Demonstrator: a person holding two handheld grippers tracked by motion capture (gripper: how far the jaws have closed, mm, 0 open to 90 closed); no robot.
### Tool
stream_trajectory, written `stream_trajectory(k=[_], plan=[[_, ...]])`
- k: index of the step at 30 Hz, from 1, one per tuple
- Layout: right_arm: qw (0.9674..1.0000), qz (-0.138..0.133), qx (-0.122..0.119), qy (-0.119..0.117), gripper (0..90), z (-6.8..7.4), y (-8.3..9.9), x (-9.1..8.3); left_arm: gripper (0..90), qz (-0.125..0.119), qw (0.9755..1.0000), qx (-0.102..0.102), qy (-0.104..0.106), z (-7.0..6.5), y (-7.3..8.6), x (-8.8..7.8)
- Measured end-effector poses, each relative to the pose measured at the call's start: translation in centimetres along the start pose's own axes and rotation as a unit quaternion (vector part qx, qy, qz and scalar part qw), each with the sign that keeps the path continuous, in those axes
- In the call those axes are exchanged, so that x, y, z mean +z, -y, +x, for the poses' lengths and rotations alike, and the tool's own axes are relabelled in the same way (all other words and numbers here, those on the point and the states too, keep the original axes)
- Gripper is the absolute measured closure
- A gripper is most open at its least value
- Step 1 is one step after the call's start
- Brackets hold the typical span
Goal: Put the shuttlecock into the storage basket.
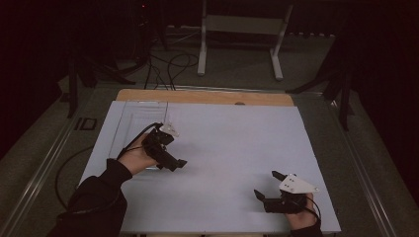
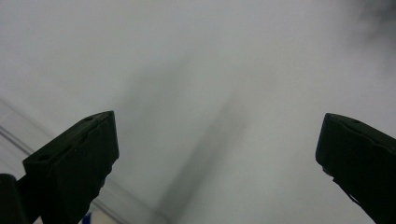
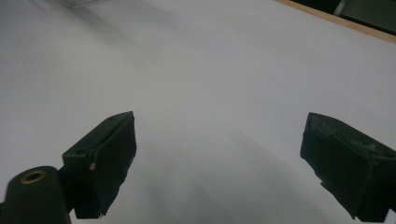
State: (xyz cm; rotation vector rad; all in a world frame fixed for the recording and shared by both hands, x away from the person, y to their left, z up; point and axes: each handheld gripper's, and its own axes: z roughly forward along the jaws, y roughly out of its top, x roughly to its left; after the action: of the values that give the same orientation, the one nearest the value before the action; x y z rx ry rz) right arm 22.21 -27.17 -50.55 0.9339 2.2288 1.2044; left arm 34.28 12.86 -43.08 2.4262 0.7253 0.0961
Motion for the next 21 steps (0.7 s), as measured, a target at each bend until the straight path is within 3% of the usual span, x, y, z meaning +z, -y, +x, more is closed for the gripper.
stream_trajectory(k=[13, 21], plan=[[1.0, 0.0, 0.002, -0.001, 10.5, 0.0, 0.0, 0.0, 0.1, -0.008, 0.9997, 0.014, 0.019, -1.9, 1.1, 0.8], [1.0, 0.0, 0.001, -0.001, 10.5, 0.0, 0.0, 0.0, 0.1, -0.015, 0.9994, 0.024, 0.018, -3.1, 2.0, 1.3]])
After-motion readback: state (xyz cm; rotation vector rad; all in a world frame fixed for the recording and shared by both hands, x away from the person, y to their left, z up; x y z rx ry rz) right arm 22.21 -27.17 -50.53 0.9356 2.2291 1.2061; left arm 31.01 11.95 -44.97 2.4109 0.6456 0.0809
